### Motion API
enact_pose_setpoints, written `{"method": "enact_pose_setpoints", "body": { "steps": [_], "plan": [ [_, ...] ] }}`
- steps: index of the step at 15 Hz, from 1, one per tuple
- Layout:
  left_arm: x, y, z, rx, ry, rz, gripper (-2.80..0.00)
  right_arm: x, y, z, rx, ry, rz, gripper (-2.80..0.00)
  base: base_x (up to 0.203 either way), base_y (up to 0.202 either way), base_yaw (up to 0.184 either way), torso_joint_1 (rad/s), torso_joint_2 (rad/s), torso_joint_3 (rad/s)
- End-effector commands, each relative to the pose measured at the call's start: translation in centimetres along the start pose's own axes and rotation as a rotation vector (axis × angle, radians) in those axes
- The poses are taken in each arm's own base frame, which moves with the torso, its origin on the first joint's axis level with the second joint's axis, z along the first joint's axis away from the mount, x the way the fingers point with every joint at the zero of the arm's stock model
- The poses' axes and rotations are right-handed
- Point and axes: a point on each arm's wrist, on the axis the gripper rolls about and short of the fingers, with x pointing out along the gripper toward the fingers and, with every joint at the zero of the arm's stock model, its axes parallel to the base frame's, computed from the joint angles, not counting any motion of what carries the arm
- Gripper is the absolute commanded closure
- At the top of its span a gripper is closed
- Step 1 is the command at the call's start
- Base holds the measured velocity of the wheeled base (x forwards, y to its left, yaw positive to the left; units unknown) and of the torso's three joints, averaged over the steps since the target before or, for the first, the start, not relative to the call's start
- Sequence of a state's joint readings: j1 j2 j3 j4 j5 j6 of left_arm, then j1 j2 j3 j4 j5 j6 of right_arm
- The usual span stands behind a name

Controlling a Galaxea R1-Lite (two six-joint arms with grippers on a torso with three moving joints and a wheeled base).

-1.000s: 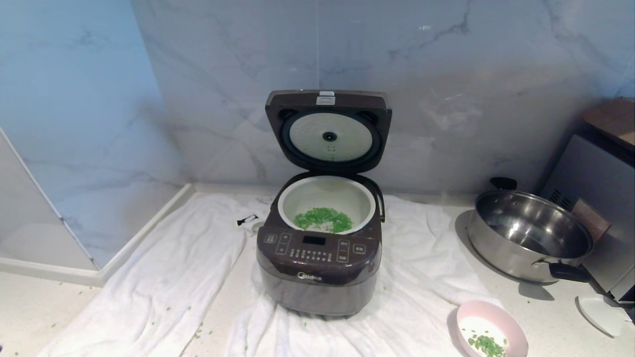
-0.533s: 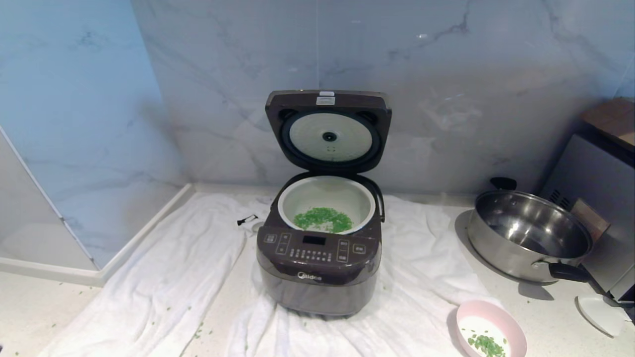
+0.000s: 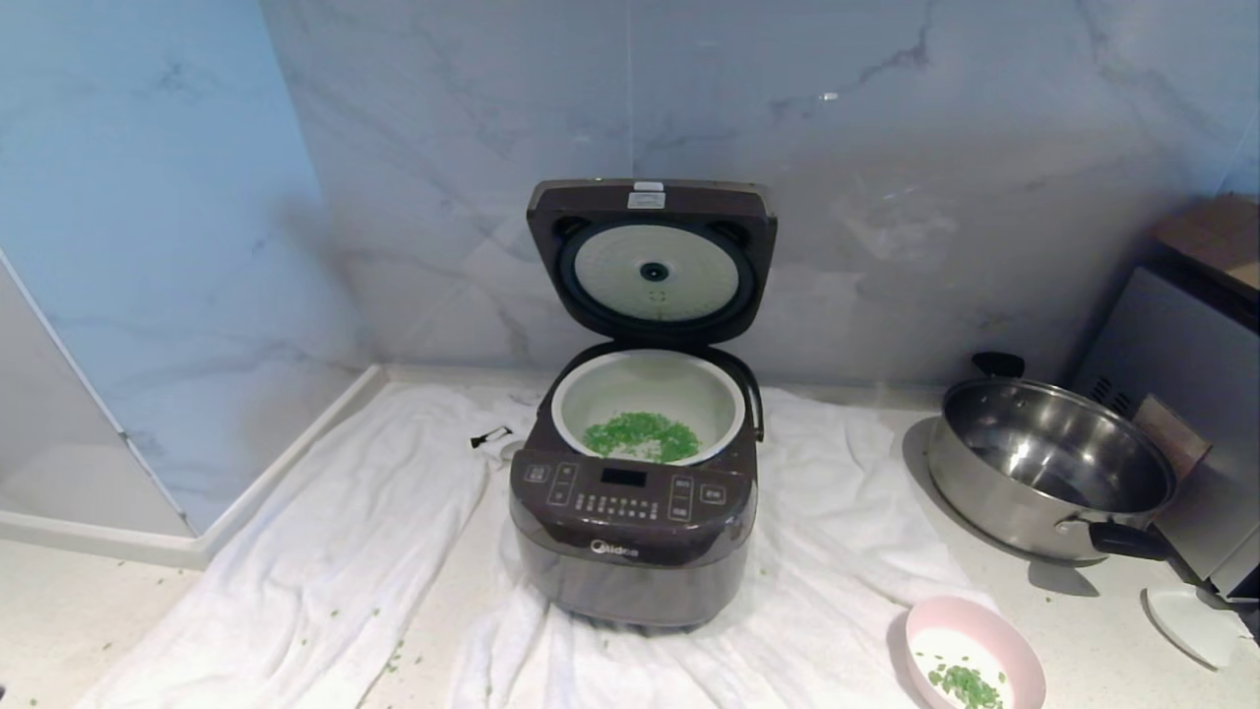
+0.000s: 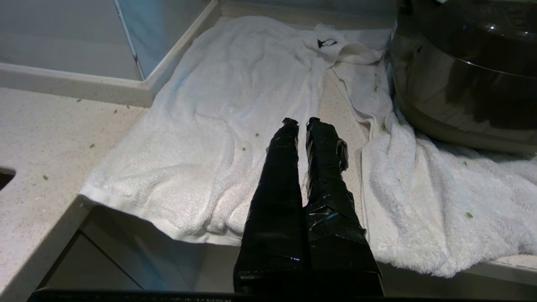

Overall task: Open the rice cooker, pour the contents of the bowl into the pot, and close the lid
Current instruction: Pick up the bowl on the table

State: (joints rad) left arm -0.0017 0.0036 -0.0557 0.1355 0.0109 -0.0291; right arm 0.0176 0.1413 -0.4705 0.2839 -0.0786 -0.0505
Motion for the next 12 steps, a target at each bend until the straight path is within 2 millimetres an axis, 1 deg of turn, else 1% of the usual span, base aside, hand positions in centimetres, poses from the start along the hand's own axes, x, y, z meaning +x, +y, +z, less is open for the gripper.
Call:
{"method": "enact_pose_setpoints", "body": {
  "steps": [1, 3, 6, 8, 10, 12],
  "plan": [
    [0.0, 0.0, 0.0, -0.001, 0.001, 0.001, 0.00, -0.8, 0.1, -1.5, 0.000, -0.027, -0.004, 0.00, 0.000, 0.000, 0.000, 0.000, 0.00, 0.000],
    [0.0, 0.0, 0.0, -0.002, 0.002, 0.000, 0.00, -1.2, 0.2, -3.4, -0.004, 0.003, -0.003, 0.00, 0.000, 0.000, 0.000, 0.000, 0.00, 0.000],
    [0.0, 0.0, 0.0, 0.000, 0.002, 0.001, 0.00, -0.2, 0.3, -5.6, -0.011, 0.098, -0.002, 0.00, 0.000, 0.000, 0.000, 0.000, 0.00, 0.000],
    [0.0, 0.0, 0.0, -0.001, 0.001, 0.001, 0.00, 0.7, 0.5, -7.2, -0.017, 0.128, 0.004, 0.00, 0.000, 0.000, 0.000, 0.000, 0.00, 0.000],
    [0.0, 0.0, 0.0, -0.001, 0.002, 0.000, 0.00, 1.6, 0.6, -8.6, -0.029, 0.115, -0.002, 0.00, 0.000, 0.000, 0.000, 0.000, 0.00, 0.000],
    [0.0, 0.0, 0.0, 0.000, 0.002, 0.000, 0.00, 2.2, 0.6, -9.1, -0.049, 0.059, -0.011, 0.00, 0.000, 0.000, 0.000, 0.000, 0.00, 0.000]
  ]
}}
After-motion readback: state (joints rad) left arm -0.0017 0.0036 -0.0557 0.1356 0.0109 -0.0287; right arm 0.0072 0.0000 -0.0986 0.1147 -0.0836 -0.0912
